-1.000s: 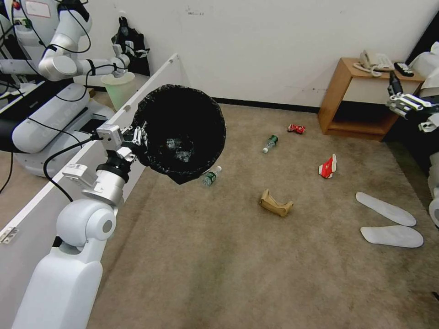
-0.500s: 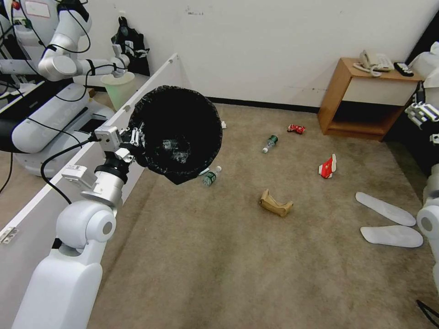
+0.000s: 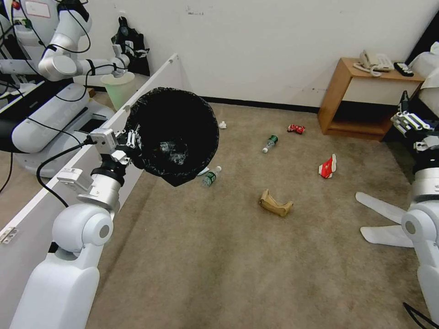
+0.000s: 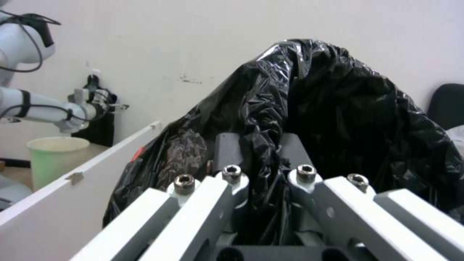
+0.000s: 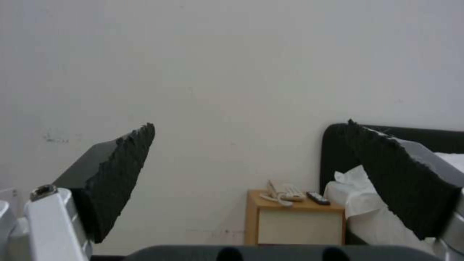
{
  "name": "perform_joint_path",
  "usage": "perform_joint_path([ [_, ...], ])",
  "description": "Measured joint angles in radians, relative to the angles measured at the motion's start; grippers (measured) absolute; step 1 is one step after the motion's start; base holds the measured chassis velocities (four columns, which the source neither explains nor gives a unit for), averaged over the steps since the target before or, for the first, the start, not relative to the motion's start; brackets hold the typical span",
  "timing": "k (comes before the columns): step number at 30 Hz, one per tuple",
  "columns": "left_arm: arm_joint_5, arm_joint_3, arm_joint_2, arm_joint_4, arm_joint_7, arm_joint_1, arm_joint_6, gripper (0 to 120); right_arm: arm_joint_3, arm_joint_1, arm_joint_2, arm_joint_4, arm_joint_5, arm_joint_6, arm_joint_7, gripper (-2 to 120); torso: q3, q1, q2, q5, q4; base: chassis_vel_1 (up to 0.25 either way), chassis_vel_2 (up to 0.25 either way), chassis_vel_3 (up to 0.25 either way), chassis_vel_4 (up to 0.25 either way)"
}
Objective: Pick up the trash bin, then pick up the garbage from the floor and place it into the trash bin.
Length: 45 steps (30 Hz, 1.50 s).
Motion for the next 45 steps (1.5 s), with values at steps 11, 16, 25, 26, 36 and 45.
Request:
perform_joint_path([
  [11,-0.007,0.000,-0.001,-0.003,0.003,-0.003,0.000,4,-0.008,0.002,0.004,0.003,-0.002,-0.001,0.000,100,0.000,0.000,0.000,0.0000,-0.0003,-0.028,-0.028,-0.034,-0.032],
  [16,-0.010,0.002,-0.004,-0.004,0.005,-0.004,0.000,4,-0.014,0.004,0.005,0.005,-0.002,0.001,-0.001,100,0.000,0.000,0.000,0.0002,-0.0006,-0.037,-0.028,-0.029,-0.038],
  [25,-0.020,0.002,-0.002,-0.007,0.005,-0.004,0.000,4,-0.017,0.008,0.006,0.005,-0.001,0.005,-0.003,100,0.000,0.000,0.000,0.0001,0.0001,0.000,0.000,0.000,0.000],
  [26,-0.022,0.002,-0.002,-0.008,0.005,-0.005,0.000,4,-0.017,0.009,0.006,0.005,-0.002,0.006,-0.003,100,0.000,0.000,0.000,0.0001,-0.0002,0.000,0.000,0.000,0.000],
  [36,-0.035,0.004,-0.002,-0.008,0.001,-0.006,0.001,4,-0.019,0.019,0.009,0.002,-0.065,0.014,0.015,100,0.000,0.000,0.000,0.0000,-0.0001,0.000,0.000,0.000,0.000],
  [45,-0.025,0.010,-0.004,-0.005,0.000,-0.007,0.008,4,-0.026,0.023,0.011,-0.008,-0.102,0.029,0.009,100,0.000,0.000,0.000,0.0001,-0.0002,0.000,0.000,0.000,0.000],
])
